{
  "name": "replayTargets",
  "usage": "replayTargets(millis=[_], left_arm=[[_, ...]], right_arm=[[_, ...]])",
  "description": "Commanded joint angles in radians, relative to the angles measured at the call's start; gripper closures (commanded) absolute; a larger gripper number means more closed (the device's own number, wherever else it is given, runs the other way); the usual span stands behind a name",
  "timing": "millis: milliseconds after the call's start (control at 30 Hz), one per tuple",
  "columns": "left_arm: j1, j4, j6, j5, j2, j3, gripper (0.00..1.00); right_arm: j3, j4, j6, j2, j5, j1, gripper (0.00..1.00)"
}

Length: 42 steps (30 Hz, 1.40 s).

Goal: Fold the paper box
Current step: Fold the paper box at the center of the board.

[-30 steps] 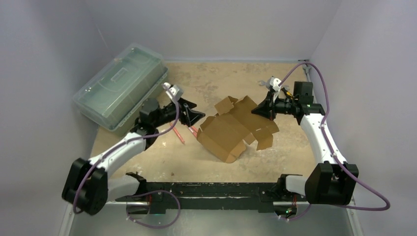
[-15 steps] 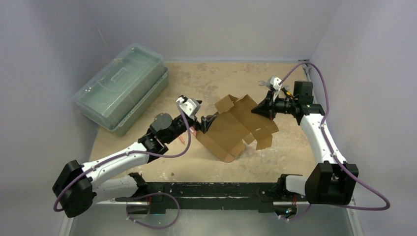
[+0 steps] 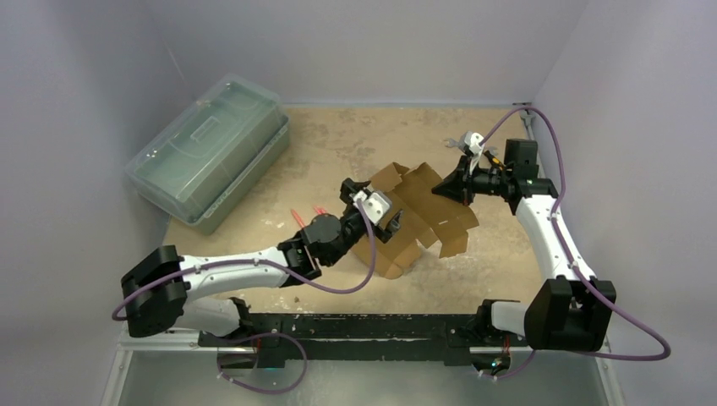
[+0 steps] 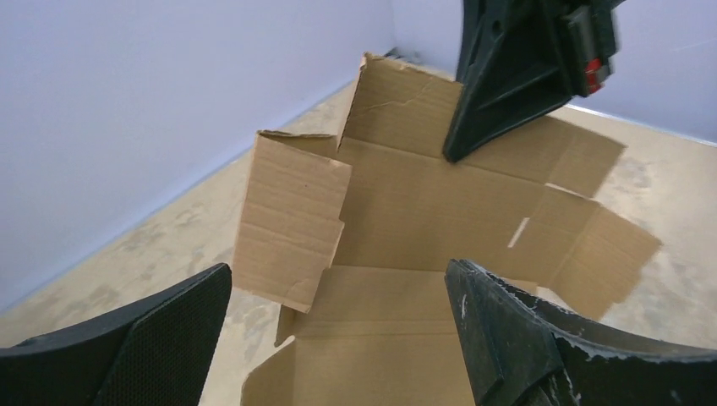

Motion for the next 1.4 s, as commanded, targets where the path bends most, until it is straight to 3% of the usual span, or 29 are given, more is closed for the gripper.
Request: replayTargets(millis=[0,133,267,433,567,667,800,967,1067,1200,1367], left_arm=[[-0.058,0.146,0.166,-0.332,0.091,0.047,0.01],[-0.072,0.234,0.250,-0.483,0.213,0.112,0.01],[-0.071,0.312,0.288,-0.542,0.292,0.158,0.04],[-0.070,0.274,0.209,-0.522,0.257,0.172,0.37],[-0.060,0.155,0.133,-0.474,0.180,0.181,0.60],[0.001,-0.019,0.007,-0.278,0.113,0.214,0.82],[0.116,-0.138,-0.122,-0.043,0.068,0.251,0.93],[0.120,-0.192,-0.084,0.133,0.082,0.294,0.95],[0.121,-0.217,-0.095,0.162,0.085,0.303,0.93],[0.144,-0.230,-0.110,0.110,0.033,0.273,0.59],[0.275,-0.350,-0.249,0.291,-0.059,0.238,0.18]], right_arm=[[-0.007,0.021,0.004,0.009,-0.001,0.003,1.00],[-0.007,0.018,0.004,0.002,0.002,0.003,1.00],[-0.008,0.017,0.004,-0.001,0.002,0.003,1.00],[-0.006,0.014,0.000,-0.003,0.004,0.003,1.00],[-0.005,0.011,-0.005,-0.001,0.002,0.003,1.00],[-0.005,0.007,-0.008,-0.001,0.001,0.003,1.00],[-0.005,0.006,-0.008,-0.005,0.000,0.003,1.00],[-0.005,0.006,-0.008,-0.006,0.000,0.003,1.00],[-0.005,0.006,-0.009,-0.007,0.002,0.003,1.00],[-0.006,0.007,-0.007,-0.011,0.001,0.003,1.00],[-0.005,0.014,0.004,-0.014,-0.003,0.003,1.00]])
